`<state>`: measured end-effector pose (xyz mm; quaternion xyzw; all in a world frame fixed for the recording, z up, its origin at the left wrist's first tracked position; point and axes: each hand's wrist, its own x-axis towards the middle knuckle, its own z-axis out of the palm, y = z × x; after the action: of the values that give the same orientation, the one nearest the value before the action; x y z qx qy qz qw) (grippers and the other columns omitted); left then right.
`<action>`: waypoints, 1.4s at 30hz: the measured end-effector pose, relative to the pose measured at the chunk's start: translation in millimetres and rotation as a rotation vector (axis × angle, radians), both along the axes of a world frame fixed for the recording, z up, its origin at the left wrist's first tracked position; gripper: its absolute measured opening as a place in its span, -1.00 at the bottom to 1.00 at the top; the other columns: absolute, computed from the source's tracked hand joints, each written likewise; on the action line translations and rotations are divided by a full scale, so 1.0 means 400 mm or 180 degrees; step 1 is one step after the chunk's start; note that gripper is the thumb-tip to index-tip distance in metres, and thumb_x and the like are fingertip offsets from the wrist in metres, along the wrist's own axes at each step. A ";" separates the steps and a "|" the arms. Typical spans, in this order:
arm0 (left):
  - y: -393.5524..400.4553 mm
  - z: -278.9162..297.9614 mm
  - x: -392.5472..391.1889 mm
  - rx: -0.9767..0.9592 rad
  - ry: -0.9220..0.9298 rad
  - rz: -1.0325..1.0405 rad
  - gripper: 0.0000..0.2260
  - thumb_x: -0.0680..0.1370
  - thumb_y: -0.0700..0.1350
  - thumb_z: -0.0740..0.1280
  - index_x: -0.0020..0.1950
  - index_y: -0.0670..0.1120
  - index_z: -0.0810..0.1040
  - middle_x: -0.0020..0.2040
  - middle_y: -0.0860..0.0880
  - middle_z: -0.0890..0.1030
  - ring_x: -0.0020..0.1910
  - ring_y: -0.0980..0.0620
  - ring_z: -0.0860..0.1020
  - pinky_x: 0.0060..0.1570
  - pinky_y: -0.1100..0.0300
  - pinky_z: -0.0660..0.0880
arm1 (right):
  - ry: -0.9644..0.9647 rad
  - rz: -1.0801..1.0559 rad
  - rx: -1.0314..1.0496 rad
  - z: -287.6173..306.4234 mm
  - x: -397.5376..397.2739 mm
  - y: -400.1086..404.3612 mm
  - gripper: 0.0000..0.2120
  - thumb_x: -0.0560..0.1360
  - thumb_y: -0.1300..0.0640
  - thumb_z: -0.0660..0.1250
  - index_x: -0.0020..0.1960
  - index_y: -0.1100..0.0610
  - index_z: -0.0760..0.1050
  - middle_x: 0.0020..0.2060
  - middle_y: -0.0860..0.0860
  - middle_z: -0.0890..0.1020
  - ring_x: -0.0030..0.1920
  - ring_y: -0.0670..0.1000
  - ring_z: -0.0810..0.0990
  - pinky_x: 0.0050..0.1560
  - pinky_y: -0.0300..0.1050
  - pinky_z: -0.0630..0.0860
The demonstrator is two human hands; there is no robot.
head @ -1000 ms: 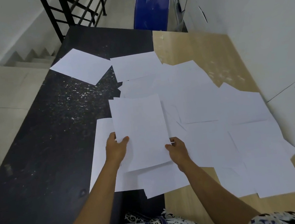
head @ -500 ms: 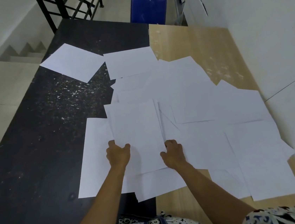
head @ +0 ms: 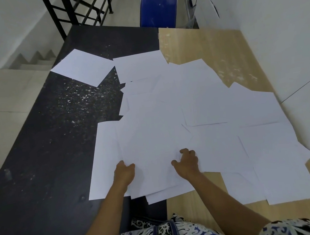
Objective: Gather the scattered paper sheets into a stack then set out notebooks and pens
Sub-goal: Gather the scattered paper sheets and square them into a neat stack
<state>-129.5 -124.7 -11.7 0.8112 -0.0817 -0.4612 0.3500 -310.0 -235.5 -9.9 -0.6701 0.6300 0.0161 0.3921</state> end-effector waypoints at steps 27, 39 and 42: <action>-0.013 0.230 -0.004 -0.1723 -0.0848 0.0177 -0.82 0.59 -0.28 0.26 0.13 -0.07 0.51 -0.03 0.10 0.60 -0.07 0.17 0.57 -0.09 0.36 0.50 | -0.2403 -0.0760 -0.0110 0.181 -0.017 -0.009 -0.89 0.52 0.29 0.31 -0.13 0.14 0.57 -0.25 0.06 0.62 -0.22 0.04 0.51 -0.12 -0.10 0.48; -0.007 0.252 -0.020 -0.1954 -0.1022 0.0105 -0.74 0.54 -0.11 0.39 0.20 -0.05 0.45 0.11 0.01 0.58 0.08 -0.01 0.56 0.06 0.10 0.53 | -0.3070 -0.0747 -0.0112 0.231 -0.033 0.011 -0.67 0.44 0.23 0.45 0.19 0.10 0.51 0.07 -0.04 0.66 0.07 -0.09 0.64 0.08 -0.18 0.58; 0.005 0.234 -0.026 -0.1783 -0.1026 -0.0075 -0.74 0.55 -0.12 0.38 0.22 -0.08 0.47 0.12 -0.01 0.58 0.07 -0.02 0.56 0.03 0.14 0.52 | -0.2772 -0.0715 -0.0089 0.207 -0.035 0.022 -0.65 0.49 0.20 0.41 0.26 0.08 0.48 0.11 -0.07 0.63 0.11 -0.10 0.60 0.12 -0.21 0.53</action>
<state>-140.1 -122.9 82.1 0.7450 -0.2692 -0.2904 0.5369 -324.2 -226.5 73.0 -0.5472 0.4752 -0.3187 0.6109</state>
